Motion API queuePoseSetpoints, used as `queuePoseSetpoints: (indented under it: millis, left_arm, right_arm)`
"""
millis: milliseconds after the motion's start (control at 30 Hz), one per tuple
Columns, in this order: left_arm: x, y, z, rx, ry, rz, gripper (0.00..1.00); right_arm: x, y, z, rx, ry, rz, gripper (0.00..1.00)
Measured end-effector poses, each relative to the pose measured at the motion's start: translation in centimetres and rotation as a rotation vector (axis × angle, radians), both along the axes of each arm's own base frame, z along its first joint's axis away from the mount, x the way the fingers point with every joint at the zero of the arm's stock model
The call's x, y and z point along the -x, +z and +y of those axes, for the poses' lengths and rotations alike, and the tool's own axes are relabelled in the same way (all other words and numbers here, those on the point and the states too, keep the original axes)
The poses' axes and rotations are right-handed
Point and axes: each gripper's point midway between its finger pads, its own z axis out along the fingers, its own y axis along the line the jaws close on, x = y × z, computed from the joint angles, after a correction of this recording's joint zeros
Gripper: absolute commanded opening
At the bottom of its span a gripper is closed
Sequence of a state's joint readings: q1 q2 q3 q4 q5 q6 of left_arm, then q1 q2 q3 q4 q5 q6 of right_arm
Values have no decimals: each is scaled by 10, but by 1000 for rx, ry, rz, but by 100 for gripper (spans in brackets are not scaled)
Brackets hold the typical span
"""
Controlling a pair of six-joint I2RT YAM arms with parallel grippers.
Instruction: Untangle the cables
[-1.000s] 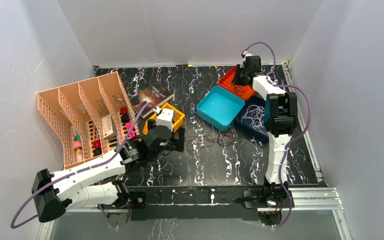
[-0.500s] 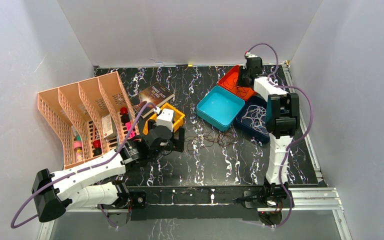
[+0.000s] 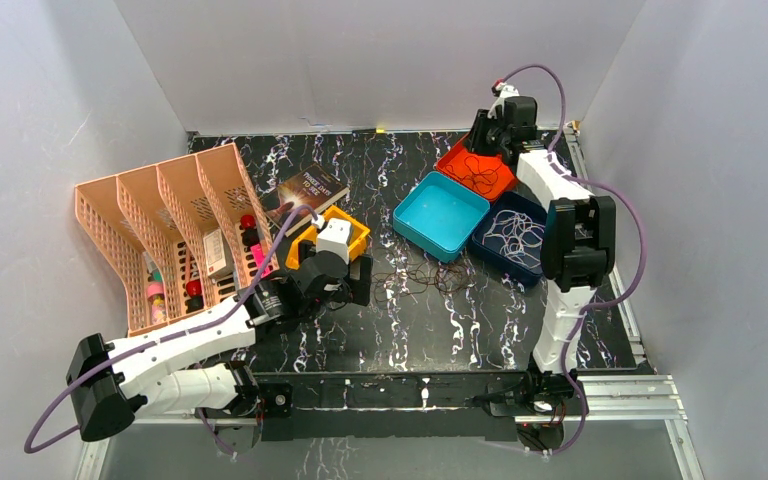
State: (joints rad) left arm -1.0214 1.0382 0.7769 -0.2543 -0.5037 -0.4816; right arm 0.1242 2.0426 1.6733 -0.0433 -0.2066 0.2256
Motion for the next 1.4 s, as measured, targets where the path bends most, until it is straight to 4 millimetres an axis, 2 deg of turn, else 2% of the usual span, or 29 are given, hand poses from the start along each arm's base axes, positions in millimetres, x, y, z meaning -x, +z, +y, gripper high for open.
queuePoseSetpoints:
  millis: [100,233,367,533,733,833,967,1200,1400]
  left_arm:
    - [1,-1,-1,3,-4,6,98]
    - [2,-5,-4,3,-10,21,98]
    - [2,-10,-9,1,-21,38,98]
    - [4,-26,-19,-13,-44,88,98]
    - [8,-52,-36,-29,-81,165,97]
    - [7,-60,-46,-31,-100,190,95]
    - [2,-59,-62,-25,-126,193,88]
    - [-20,-54,-102,-16,-190,171,73]
    - [-43,-71,-128,-6,-233,212,60]
  right_arm:
    - [6,-5,4,-30,9,35,35]
    - [24,-14,-2,-34,-33,91,36]
    - [47,-7,-7,-51,-72,119,37]
    - [99,13,-5,-98,-101,119,40]
    - [172,28,26,-104,-29,90,41]
    - [213,22,38,-101,19,99,42]
    - [247,14,31,-106,15,115,42]
    - [293,-3,14,-119,-17,148,42]
    - [320,-29,6,-108,-25,209,42]
